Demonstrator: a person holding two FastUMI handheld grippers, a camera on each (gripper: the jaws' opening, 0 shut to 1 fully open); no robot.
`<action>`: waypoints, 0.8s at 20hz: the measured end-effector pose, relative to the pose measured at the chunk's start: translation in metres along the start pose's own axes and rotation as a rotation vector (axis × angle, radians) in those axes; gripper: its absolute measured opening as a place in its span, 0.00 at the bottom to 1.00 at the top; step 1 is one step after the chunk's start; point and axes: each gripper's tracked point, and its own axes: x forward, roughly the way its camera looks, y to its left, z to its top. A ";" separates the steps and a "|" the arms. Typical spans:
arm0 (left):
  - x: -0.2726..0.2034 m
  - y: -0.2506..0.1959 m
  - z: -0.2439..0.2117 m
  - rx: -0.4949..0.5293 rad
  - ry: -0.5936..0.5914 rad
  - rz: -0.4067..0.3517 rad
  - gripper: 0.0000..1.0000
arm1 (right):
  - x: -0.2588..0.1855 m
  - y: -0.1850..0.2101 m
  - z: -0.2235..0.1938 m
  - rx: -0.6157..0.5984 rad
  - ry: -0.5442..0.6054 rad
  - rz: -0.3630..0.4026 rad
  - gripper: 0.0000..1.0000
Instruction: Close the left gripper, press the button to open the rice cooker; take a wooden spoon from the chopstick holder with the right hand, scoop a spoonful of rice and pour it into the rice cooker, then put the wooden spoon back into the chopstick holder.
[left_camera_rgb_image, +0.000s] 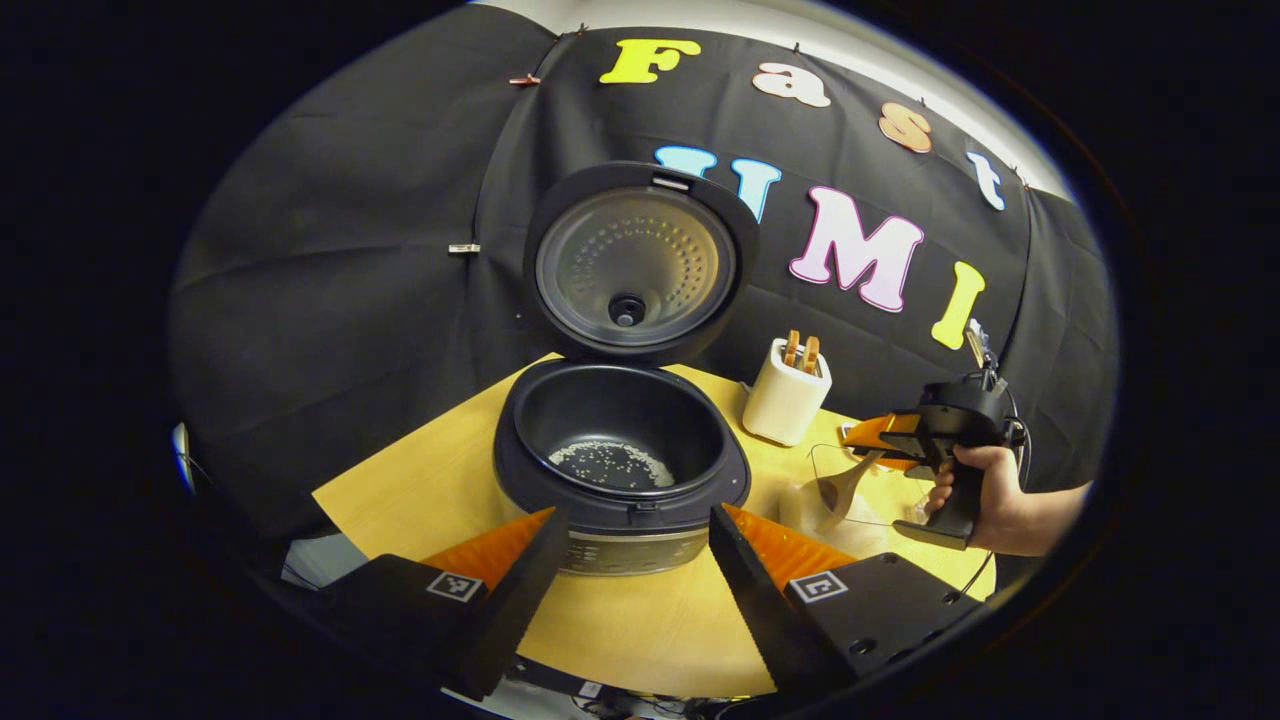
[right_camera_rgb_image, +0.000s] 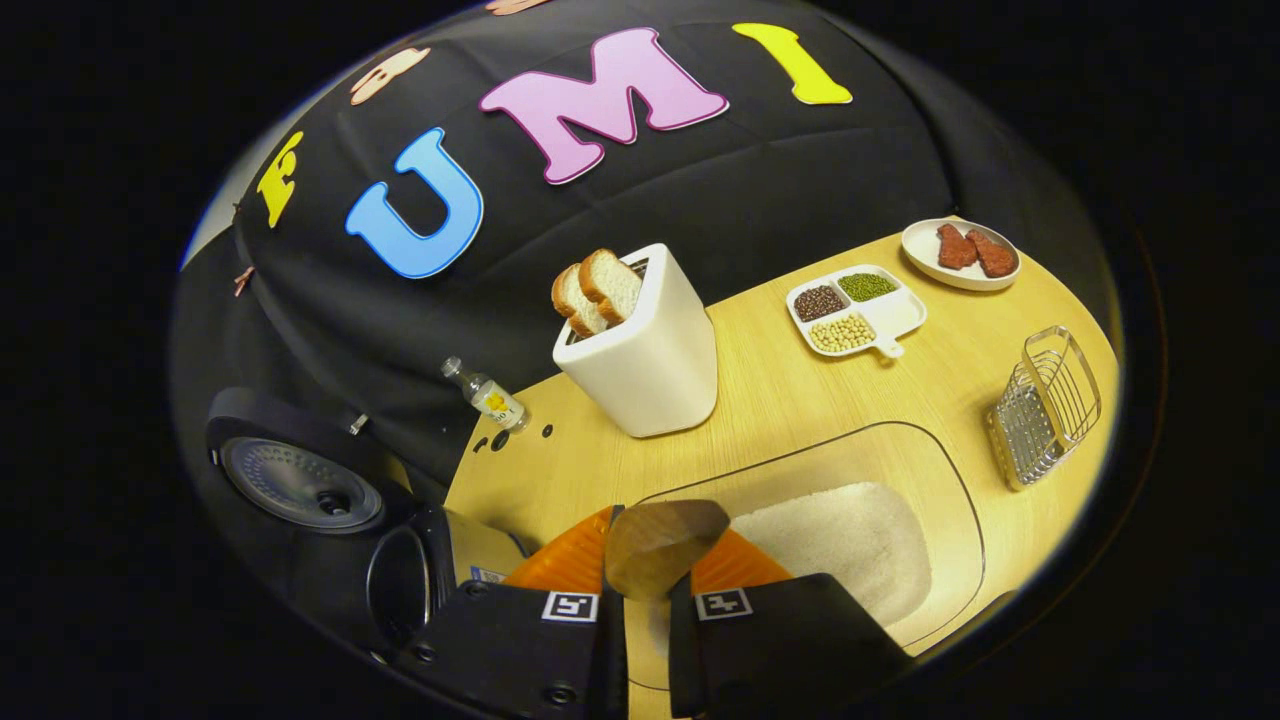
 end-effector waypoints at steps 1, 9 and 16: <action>-0.002 0.004 0.006 0.008 -0.012 -0.001 0.92 | -0.003 -0.007 0.002 0.041 -0.004 -0.011 0.21; -0.010 0.010 0.025 0.057 -0.038 -0.052 0.95 | -0.035 -0.052 0.015 0.291 -0.052 -0.084 0.20; -0.019 0.014 0.042 0.050 -0.080 -0.086 0.95 | -0.059 -0.073 0.024 0.536 -0.091 -0.110 0.20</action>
